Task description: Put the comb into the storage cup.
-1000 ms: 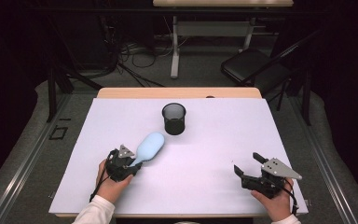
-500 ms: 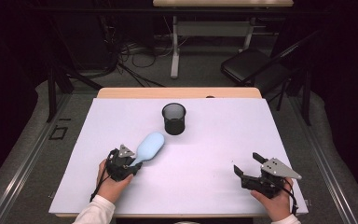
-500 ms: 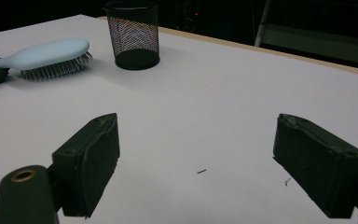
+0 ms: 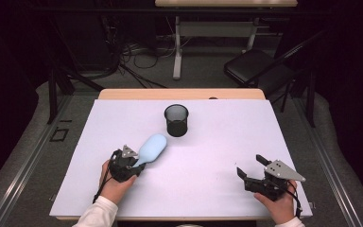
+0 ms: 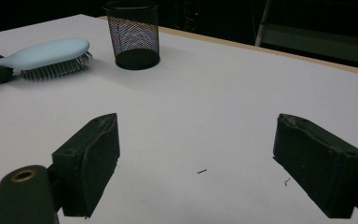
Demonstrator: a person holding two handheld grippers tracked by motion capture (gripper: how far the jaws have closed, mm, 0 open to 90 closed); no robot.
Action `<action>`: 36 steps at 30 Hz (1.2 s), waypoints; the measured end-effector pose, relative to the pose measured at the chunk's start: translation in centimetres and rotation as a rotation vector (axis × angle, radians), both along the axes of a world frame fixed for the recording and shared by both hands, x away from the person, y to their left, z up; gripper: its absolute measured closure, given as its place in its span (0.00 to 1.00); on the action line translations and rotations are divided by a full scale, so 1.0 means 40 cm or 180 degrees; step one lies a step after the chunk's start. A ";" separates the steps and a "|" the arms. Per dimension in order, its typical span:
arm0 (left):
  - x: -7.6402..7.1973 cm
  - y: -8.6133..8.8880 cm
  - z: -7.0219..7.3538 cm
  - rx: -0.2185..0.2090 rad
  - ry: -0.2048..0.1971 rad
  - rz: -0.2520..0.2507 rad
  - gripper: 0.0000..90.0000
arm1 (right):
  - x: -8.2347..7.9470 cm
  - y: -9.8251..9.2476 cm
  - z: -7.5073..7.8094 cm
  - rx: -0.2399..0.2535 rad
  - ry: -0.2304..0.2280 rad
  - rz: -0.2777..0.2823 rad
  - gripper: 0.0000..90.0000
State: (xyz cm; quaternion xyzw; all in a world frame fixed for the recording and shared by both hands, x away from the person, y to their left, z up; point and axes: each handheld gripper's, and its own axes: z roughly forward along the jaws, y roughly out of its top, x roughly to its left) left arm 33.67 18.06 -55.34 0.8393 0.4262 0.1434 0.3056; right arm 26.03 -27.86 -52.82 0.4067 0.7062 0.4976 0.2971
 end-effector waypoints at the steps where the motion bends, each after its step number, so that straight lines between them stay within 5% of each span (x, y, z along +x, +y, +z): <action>1: 0.000 0.000 0.000 -0.0001 -0.0002 0.0003 0.75 | 0.000 0.000 0.000 0.0001 0.0000 0.0001 0.16; 15: -0.006 0.003 0.009 -0.0061 -0.0060 0.0019 0.77 | 0.000 -0.003 0.000 -0.0002 -0.0005 0.0000 0.16; 23: -0.014 0.009 0.023 -0.0221 -0.0231 0.0060 0.77 | 0.000 -0.003 0.000 -0.0003 -0.0006 -0.0001 0.16; 36: -0.022 0.014 0.044 -0.0395 -0.0295 0.0055 0.77 | 0.000 -0.003 0.001 0.0001 -0.0019 0.0000 0.16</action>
